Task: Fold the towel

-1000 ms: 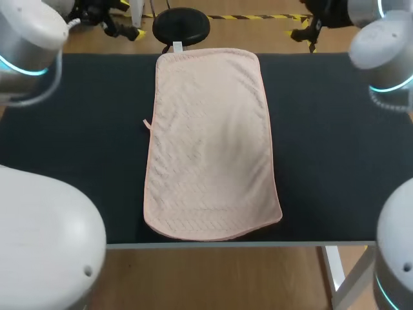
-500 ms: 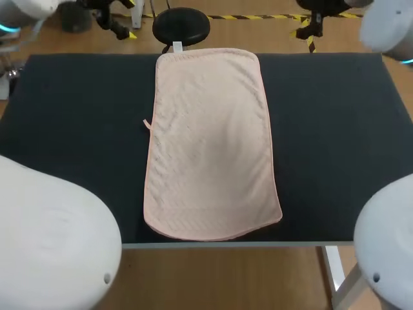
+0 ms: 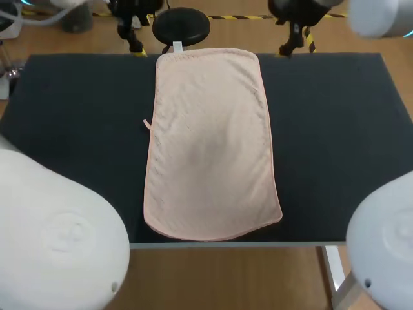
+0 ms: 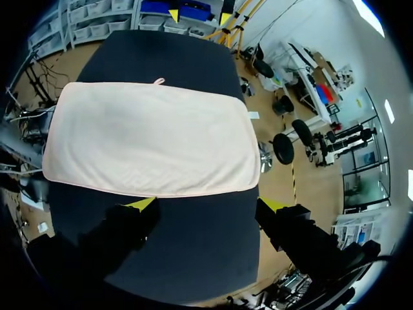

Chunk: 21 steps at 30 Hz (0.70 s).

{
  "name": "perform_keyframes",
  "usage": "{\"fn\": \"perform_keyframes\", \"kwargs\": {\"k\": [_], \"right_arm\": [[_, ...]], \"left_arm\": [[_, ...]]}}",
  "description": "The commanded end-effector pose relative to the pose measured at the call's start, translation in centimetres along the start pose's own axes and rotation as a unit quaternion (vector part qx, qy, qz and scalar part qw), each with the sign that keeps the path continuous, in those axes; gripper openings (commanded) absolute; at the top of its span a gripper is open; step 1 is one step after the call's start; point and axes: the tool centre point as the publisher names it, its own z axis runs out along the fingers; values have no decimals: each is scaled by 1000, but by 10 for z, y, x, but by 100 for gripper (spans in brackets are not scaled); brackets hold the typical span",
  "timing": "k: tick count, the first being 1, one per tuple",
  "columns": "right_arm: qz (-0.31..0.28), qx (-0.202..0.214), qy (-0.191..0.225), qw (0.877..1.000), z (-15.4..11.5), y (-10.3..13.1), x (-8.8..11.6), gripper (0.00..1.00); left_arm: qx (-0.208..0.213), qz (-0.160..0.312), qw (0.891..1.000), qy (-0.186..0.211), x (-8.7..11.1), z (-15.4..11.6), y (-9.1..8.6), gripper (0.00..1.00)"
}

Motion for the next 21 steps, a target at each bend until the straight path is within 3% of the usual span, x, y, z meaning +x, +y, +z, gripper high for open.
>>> {"fn": "perform_keyframes", "kwargs": {"k": [1, 7, 16, 21], "right_arm": [[-1, 131, 8, 991, 3, 5, 6, 100], [8, 132, 32, 991, 18, 3, 20, 100], [17, 136, 52, 989, 38, 1, 41, 100], [17, 127, 59, 990, 51, 1, 53, 100]], "left_arm": [[-33, -4, 999, 3, 6, 8, -8, 100], [-31, -28, 999, 31, 23, 28, -11, 100], [-34, -74, 996, 39, 44, 52, -14, 100], [-34, -71, 996, 41, 51, 66, -16, 100]]}}
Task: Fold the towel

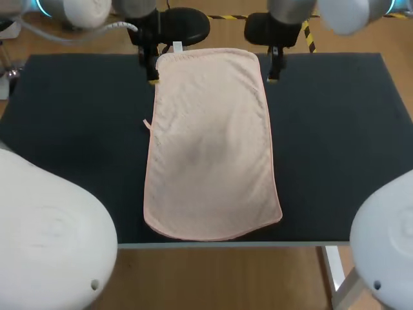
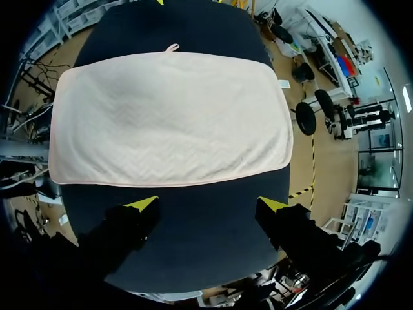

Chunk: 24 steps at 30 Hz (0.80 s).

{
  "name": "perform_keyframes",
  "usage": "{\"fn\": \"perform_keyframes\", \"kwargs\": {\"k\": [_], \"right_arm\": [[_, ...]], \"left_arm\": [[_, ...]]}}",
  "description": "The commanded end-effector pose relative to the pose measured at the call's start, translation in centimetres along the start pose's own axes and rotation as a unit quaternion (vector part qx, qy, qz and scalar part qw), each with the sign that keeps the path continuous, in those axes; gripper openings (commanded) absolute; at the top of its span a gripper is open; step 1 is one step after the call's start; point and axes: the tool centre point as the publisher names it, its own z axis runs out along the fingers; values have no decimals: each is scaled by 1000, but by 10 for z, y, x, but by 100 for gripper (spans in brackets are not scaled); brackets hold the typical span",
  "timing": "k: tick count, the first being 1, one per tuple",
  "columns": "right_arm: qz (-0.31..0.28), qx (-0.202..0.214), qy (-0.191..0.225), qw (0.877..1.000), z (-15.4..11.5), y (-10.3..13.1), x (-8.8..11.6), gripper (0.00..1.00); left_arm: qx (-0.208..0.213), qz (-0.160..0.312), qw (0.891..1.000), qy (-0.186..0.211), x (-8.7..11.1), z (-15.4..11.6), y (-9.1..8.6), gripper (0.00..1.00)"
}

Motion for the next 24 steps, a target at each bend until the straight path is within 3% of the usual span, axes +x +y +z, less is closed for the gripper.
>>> {"fn": "perform_keyframes", "kwargs": {"k": [1, 13, 24], "right_arm": [[0, 6, 3, 1000, 13, 4, 5, 100], [20, 12, 35, 999, 67, -1, 24, 100], [24, 14, 44, 999, 86, -4, 31, 100]], "left_arm": [[3, 1, 1000, 1, 3, 17, -1, 100], [18, -10, 1000, 16, 6, 64, 2, 100], [18, -5, 999, 37, 10, 88, 1, 100]]}}
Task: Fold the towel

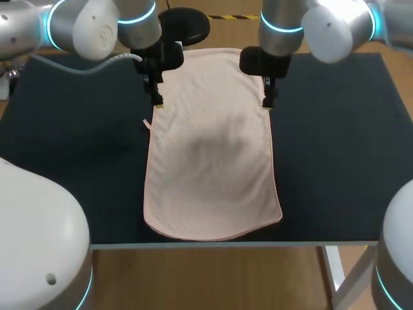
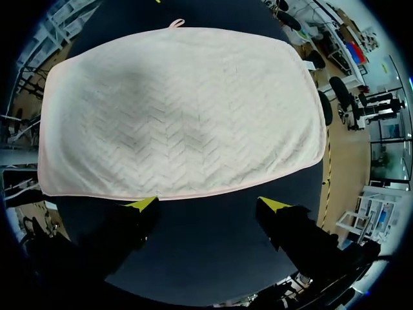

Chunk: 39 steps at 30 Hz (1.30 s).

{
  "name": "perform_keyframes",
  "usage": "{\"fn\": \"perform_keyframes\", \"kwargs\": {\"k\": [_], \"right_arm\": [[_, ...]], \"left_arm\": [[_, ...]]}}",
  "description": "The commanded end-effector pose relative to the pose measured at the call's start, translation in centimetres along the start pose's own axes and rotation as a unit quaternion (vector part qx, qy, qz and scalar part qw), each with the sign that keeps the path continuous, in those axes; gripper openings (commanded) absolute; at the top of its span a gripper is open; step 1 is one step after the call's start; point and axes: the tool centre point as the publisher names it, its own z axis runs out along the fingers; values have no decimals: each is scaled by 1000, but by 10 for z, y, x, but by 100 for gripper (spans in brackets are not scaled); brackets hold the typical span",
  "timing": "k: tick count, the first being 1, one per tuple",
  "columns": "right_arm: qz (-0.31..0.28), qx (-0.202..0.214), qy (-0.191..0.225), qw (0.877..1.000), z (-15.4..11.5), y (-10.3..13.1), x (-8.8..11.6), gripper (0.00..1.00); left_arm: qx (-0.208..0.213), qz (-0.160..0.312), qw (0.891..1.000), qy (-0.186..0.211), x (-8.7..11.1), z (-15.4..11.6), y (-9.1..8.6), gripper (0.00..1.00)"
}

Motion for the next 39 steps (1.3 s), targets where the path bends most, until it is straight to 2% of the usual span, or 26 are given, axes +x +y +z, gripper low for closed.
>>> {"fn": "perform_keyframes", "kwargs": {"k": [1, 21, 39], "right_arm": [[1, -2, 0, 1000, 6, 1, -1, 100], [-1, -6, 1, 1000, 27, 2, 5, 100], [-5, 5, 9, 1000, 34, 3, 10, 100]], "left_arm": [[1, 1, 1000, 6, -4, 10, -3, 100], [-2, -4, 1000, 20, 1, 31, -1, 100], [-1, -7, 999, 33, -2, 49, -3, 100]]}}
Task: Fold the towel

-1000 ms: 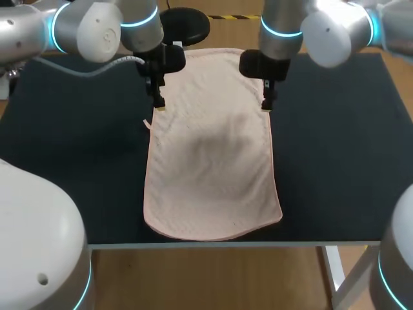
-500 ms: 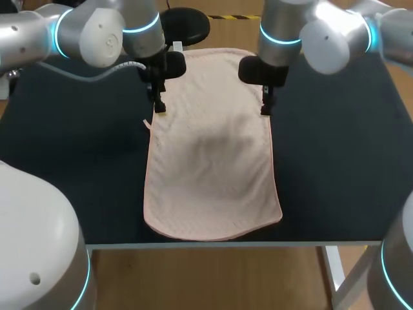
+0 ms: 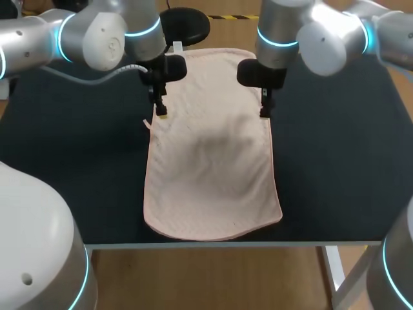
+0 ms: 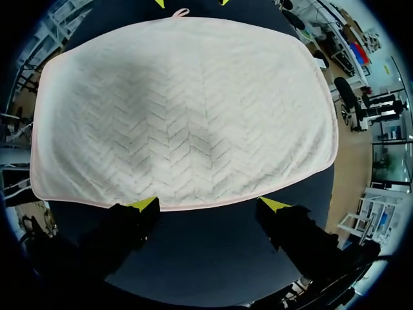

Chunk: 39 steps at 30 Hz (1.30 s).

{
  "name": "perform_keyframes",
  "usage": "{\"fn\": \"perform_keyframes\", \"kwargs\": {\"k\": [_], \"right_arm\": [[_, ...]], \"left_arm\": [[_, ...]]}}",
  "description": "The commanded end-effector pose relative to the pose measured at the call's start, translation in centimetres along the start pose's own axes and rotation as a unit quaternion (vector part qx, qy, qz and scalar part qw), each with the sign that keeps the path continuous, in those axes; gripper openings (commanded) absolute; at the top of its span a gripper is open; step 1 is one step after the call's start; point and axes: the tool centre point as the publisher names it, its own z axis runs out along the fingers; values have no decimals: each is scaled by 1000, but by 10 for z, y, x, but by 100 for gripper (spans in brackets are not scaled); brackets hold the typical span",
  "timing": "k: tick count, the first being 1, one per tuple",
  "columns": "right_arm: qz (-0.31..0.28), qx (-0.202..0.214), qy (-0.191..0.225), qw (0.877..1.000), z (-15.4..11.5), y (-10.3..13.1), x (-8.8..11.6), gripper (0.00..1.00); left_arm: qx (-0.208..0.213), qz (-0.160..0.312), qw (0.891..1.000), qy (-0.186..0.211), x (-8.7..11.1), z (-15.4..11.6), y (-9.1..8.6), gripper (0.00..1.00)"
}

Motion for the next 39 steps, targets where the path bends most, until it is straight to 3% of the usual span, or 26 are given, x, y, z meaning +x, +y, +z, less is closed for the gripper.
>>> {"fn": "perform_keyframes", "kwargs": {"k": [1, 27, 39], "right_arm": [[-2, 4, 3, 1000, 3, 0, -1, 100], [-30, -2, 26, 999, 33, -1, 12, 100], [-37, -3, 30, 999, 37, -1, 10, 100]], "left_arm": [[-3, 3, 1000, 7, -5, 6, -3, 100], [-22, 6, 998, 51, 16, 31, 6, 100], [-25, 16, 999, 41, 17, 31, 4, 100]]}}
